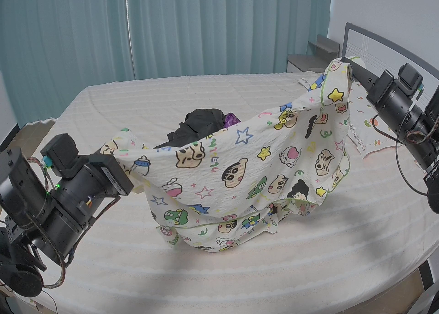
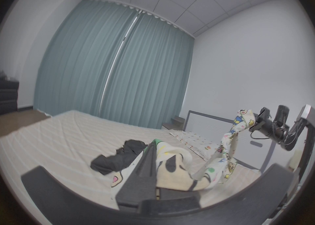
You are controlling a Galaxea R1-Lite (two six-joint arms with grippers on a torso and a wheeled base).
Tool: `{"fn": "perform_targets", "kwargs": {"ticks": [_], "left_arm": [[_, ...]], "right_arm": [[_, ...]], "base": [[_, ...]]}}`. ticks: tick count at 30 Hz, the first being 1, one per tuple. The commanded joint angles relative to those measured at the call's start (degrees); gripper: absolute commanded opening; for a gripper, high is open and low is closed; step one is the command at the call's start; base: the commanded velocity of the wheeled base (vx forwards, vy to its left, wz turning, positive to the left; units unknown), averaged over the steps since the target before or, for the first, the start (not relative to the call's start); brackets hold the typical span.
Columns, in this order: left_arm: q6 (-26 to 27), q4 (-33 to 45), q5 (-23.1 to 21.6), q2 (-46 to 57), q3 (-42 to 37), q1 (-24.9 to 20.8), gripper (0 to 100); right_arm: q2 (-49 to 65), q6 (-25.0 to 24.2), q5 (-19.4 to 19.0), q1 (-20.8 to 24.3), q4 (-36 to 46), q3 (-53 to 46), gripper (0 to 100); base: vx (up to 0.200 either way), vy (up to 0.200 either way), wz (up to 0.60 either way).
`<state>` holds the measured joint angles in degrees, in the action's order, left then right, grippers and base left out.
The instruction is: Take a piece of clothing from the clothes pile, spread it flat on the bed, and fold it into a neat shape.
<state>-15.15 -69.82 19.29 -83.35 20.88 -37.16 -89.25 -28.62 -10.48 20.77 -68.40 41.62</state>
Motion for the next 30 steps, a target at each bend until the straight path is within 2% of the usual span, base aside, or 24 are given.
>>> {"fn": "perform_targets", "kwargs": {"ticks": [1,4,9,16,25,30], "left_arm": [[-8.8,0.0,-4.0,-1.4,-1.3,-0.2,0],[-10.2,-0.1,-5.9,-1.6,-2.2,0.2,0],[-10.8,-0.2,-6.0,-2.0,-3.0,0.2,0],[-12.3,-0.1,-6.3,-0.4,-4.1,0.2,0],[-12.4,-0.1,-6.2,1.4,-4.2,0.2,0],[-12.2,0.0,-7.2,3.1,-4.4,0.2,0]], "right_arm": [[-1.0,0.0,0.5,0.1,-0.1,-1.2,0],[-1.4,0.0,0.6,0.6,-0.2,-2.2,0],[-1.2,0.0,0.8,2.3,-0.5,-3.0,0],[-1.2,0.1,4.9,5.9,-1.6,-2.9,0],[-0.3,0.1,5.1,7.5,-1.9,-3.5,0],[-0.8,0.0,5.0,7.6,-2.2,-3.6,0]], "base": [[0.0,0.0,0.0],[-0.2,0.0,0.0],[-0.2,0.0,0.0],[-0.2,0.0,0.0],[0.0,0.0,0.0],[0.0,0.2,0.0]]}}
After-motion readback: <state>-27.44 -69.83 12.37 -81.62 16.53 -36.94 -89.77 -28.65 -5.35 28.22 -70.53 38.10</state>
